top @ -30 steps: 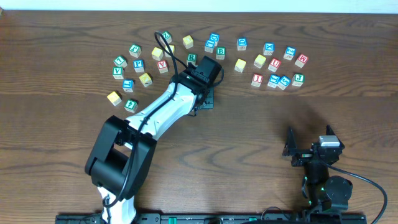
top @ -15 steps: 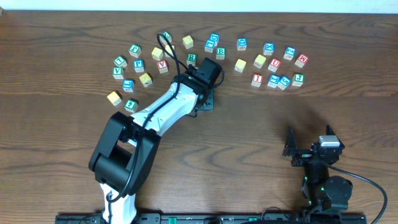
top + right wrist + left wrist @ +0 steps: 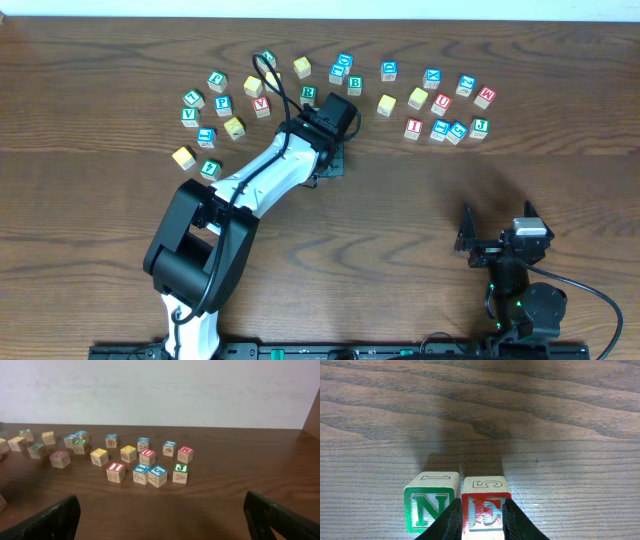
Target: Spell out NEURIPS
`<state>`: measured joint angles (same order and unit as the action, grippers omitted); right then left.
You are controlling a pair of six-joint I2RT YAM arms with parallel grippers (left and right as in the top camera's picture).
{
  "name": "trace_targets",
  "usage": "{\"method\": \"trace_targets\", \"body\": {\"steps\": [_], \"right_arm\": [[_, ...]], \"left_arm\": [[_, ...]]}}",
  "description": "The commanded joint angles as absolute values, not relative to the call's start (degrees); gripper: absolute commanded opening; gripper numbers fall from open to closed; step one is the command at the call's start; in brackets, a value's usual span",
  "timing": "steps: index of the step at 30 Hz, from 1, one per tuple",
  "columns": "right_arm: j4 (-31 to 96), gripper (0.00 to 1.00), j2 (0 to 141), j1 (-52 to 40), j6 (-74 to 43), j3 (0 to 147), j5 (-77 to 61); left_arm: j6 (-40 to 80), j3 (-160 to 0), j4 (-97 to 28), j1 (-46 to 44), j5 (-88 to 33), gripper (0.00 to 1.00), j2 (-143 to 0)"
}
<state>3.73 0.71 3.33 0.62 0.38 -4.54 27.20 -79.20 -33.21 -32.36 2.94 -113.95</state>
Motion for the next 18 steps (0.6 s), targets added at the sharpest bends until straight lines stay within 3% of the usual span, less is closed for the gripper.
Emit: {"method": "trace_targets", "body": {"steps": [1,11,18], "right_arm": [[3.92,0.99,0.38,3.66,0.08,0.32,-4.84],[3.92,0.99,0.38,3.66,0.08,0.32,-4.84],[3.92,0.99,0.38,3.66,0.08,0.32,-4.84]], "left_arm": [[24.56,-80.99,-33.67,-32.16,3.29,0.27,-111.98],[22.5,-81.36,-37.39,-29.54,3.68,0.28,-101.25],[22.5,-81.36,-41.89,-21.12,3.68,0.28,-92.84]]}}
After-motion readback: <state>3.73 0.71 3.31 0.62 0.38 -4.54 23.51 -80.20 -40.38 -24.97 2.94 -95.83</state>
